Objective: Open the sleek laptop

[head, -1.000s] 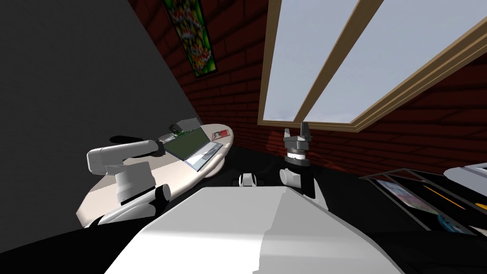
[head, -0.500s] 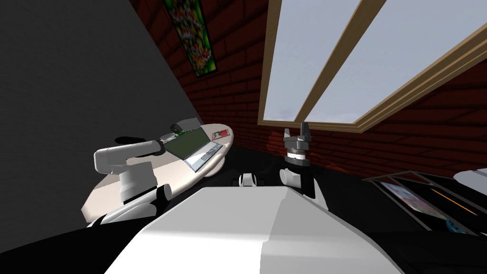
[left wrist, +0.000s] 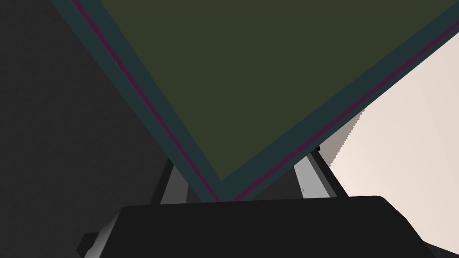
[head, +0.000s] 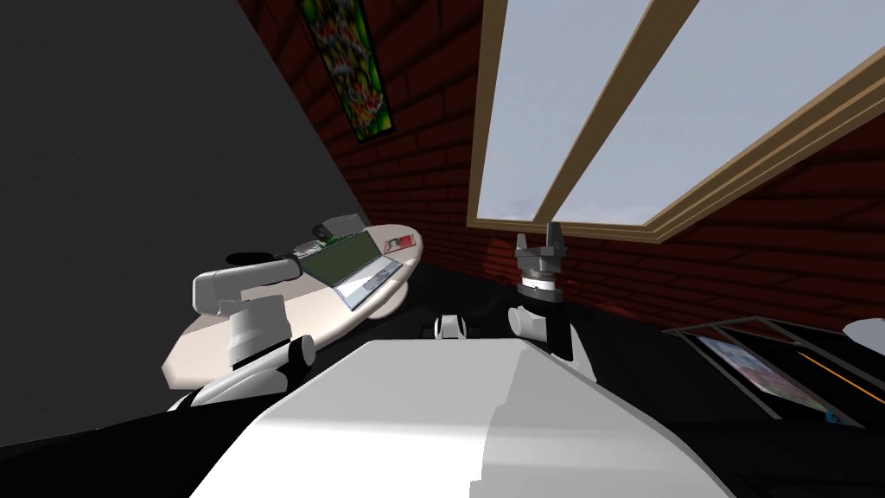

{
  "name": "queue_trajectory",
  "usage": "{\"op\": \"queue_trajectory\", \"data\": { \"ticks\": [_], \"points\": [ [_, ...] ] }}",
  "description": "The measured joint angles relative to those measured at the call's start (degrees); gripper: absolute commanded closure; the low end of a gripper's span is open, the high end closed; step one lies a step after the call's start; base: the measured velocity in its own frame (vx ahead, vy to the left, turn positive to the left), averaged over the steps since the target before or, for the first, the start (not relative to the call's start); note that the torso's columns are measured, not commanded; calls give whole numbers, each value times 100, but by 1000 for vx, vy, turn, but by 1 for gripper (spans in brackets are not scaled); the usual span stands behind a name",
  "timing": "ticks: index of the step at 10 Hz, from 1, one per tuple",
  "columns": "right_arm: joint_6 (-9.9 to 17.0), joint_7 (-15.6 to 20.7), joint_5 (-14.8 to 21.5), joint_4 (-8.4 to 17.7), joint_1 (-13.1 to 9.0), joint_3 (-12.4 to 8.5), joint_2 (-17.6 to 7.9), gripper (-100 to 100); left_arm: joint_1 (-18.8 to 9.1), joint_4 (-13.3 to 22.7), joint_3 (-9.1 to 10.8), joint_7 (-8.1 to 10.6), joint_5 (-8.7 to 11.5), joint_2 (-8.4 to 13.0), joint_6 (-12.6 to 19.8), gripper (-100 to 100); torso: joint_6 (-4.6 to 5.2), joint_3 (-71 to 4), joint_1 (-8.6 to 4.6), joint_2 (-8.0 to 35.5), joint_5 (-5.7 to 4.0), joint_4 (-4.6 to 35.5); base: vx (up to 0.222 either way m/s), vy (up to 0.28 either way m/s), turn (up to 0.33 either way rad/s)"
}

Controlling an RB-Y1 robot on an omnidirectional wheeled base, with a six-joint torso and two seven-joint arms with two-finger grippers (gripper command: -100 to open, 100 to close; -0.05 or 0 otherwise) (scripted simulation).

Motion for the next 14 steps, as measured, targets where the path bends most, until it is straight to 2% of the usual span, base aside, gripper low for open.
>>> {"op": "queue_trajectory", "data": {
  "ticks": [10,14],
  "points": [
    [0,0,0,0,0,0,0,0,69,426,-265,136,-582,-298,-1655,100,3,-4,-9,-4,-3,-2,-17,-61,43],
    [0,0,0,0,0,0,0,0,104,587,-344,175,-744,-394,-2234,100,12,-12,-11,-11,-18,3,-12,-37,25]
  ]
}}
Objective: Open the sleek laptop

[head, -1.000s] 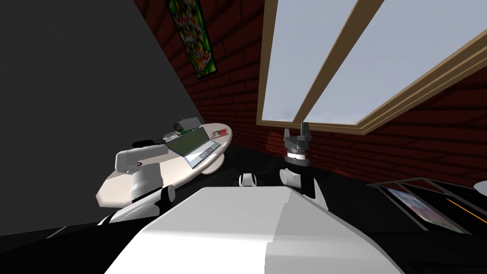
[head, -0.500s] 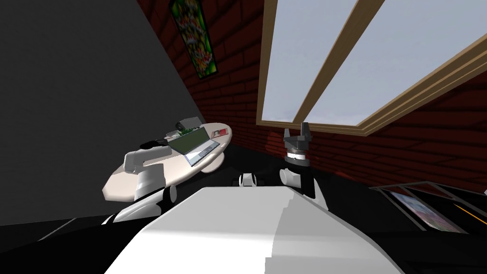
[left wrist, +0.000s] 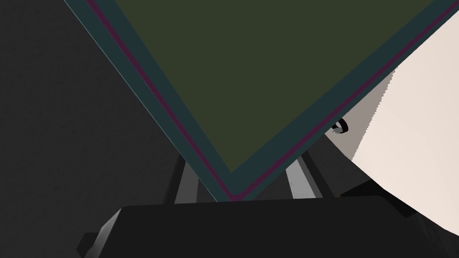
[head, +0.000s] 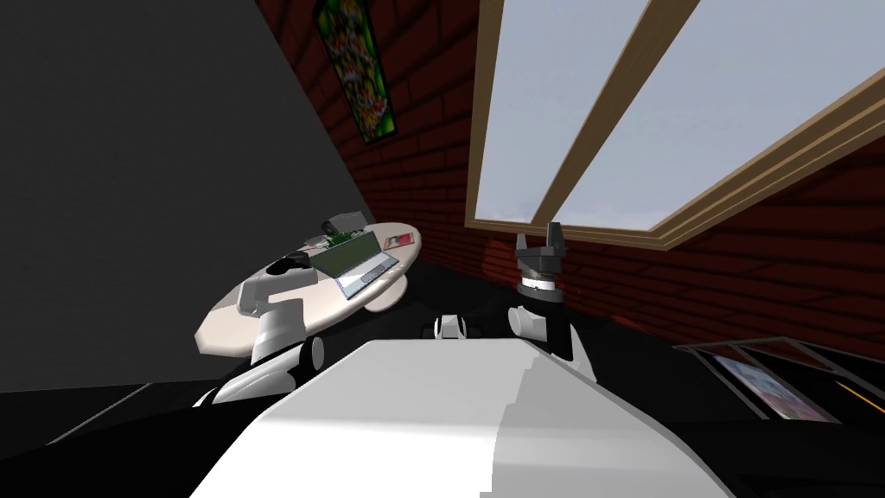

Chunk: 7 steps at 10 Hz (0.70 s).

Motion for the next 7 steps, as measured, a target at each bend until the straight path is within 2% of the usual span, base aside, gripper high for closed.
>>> {"op": "queue_trajectory", "data": {
  "ticks": [2,6,7],
  "points": [
    [0,0,0,0,1,0,0,0,23,25,16,2,-66,-71,-174,100,-14,-1,-2,-7,6,-5,48,-38,98],
    [0,0,0,0,0,0,0,0,126,93,73,16,-248,-293,-828,100,12,3,23,3,12,-2,41,-34,84],
    [0,0,0,0,1,0,0,0,149,107,86,22,-316,-377,-1000,100,-13,2,20,-3,21,-9,35,-34,77]
  ]
}}
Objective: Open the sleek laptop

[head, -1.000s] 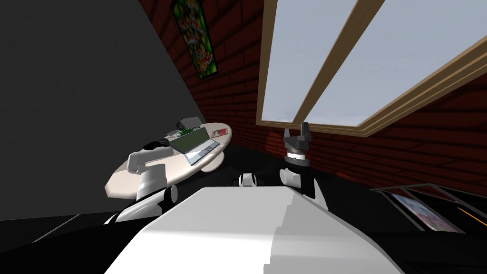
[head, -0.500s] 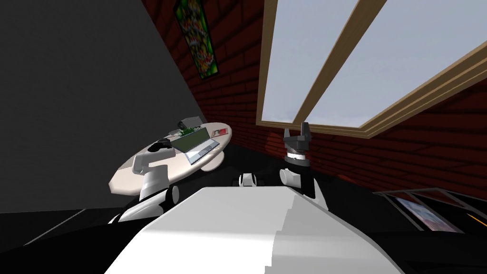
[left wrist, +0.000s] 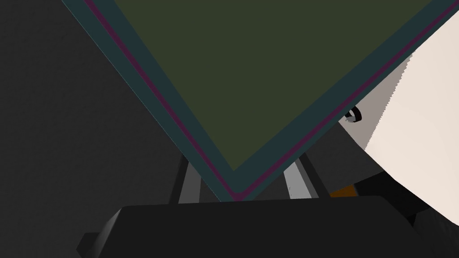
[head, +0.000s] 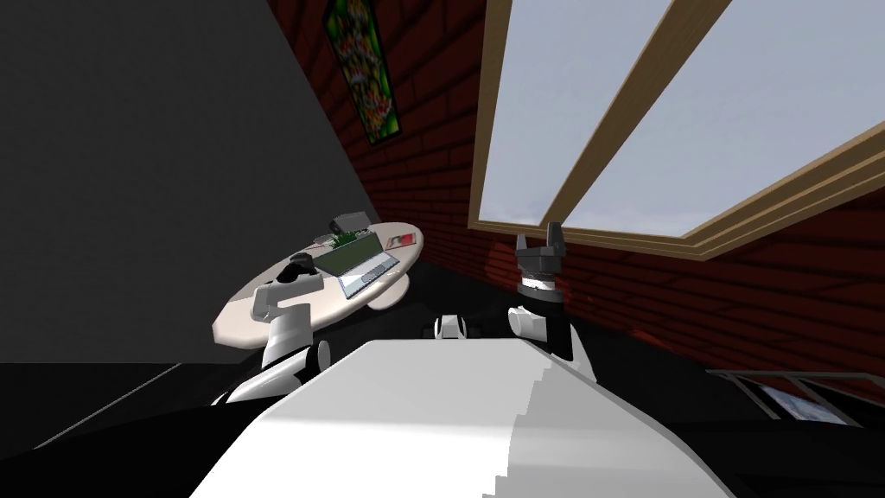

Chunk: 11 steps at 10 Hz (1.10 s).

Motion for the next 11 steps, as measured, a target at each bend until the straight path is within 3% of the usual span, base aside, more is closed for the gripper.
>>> {"op": "queue_trajectory", "data": {
  "ticks": [11],
  "points": [
    [0,0,0,0,-1,0,0,0,204,236,114,36,-436,-525,-1722,100,20,-5,3,-3,-6,2,33,-28,68]
  ]
}}
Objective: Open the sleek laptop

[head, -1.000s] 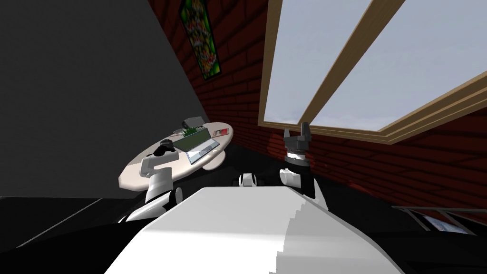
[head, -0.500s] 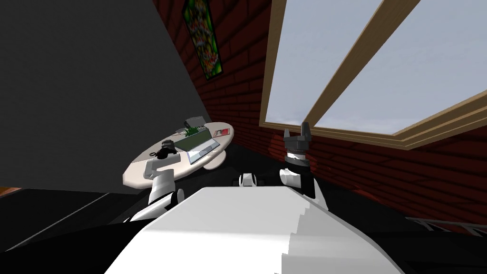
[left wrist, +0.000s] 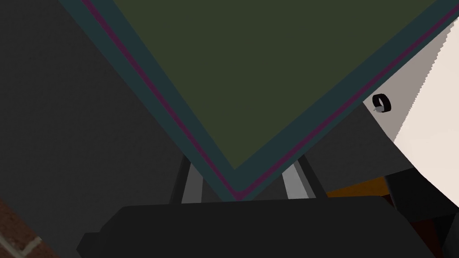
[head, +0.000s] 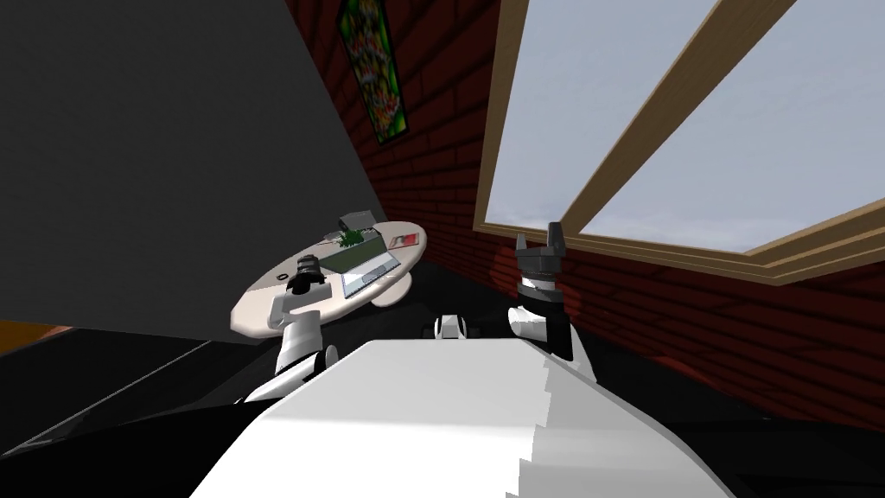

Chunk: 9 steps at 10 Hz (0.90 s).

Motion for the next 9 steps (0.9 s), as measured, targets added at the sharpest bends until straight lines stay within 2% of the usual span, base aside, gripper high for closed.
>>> {"op": "queue_trajectory", "data": {
  "ticks": [9],
  "points": [
    [0,0,0,0,1,0,0,0,234,172,118,42,-443,-549,-1479,100,-4,-3,-25,-8,-3,-5,35,-37,79]
  ]
}}
